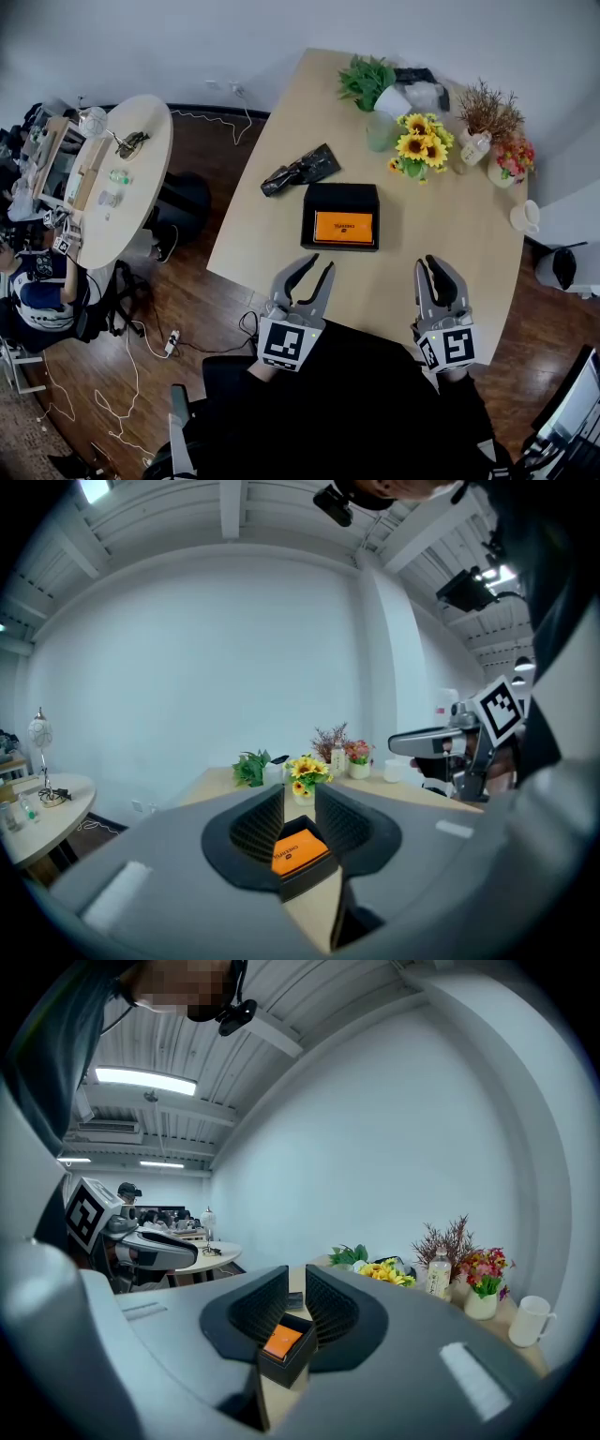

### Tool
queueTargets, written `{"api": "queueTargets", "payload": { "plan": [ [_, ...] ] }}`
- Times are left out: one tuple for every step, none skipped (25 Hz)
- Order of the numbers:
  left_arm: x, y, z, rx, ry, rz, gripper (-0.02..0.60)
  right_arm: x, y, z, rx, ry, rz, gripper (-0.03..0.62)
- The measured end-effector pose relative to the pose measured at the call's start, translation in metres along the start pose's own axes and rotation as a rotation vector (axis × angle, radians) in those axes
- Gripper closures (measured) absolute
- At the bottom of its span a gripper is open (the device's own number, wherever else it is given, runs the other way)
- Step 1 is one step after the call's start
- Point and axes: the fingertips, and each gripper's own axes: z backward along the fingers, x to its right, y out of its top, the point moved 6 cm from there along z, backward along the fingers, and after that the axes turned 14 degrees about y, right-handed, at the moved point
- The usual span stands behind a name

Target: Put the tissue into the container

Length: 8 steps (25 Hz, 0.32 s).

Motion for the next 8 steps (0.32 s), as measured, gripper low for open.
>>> {"api": "queueTargets", "payload": {
  "plan": [
    [0.0004, -0.0001, 0.0001, 0.0, 0.0, 0.0, 0.497, 0.0, -0.0003, 0.0003, -0.001, 0.001, 0.0, 0.536],
    [0.0007, -0.0002, 0.0002, -0.001, 0.0, 0.0, 0.497, -0.0002, -0.0005, 0.0005, -0.002, 0.001, 0.0, 0.536],
    [0.0007, -0.0002, 0.0004, -0.001, 0.0, 0.0, 0.497, -0.0004, -0.0006, 0.0005, -0.002, 0.002, 0.001, 0.536],
    [0.0007, -0.0003, 0.0004, -0.002, 0.001, -0.001, 0.497, -0.0006, -0.0007, 0.0004, -0.004, 0.004, 0.001, 0.536],
    [0.0005, -0.0004, 0.0005, -0.003, 0.001, -0.002, 0.497, -0.0007, -0.0008, 0.0002, -0.005, 0.005, 0.002, 0.536],
    [0.0005, -0.0005, 0.0005, -0.004, 0.001, -0.002, 0.497, -0.0008, -0.0009, 0.0001, -0.007, 0.006, 0.002, 0.536],
    [0.0004, -0.0006, 0.0005, -0.004, 0.001, -0.002, 0.497, -0.0009, -0.0009, 0.0001, -0.009, 0.006, 0.003, 0.536],
    [0.0004, -0.0007, 0.0005, -0.005, 0.001, -0.002, 0.497, -0.0009, -0.001, 0.0001, -0.01, 0.007, 0.004, 0.536]
  ]
}}
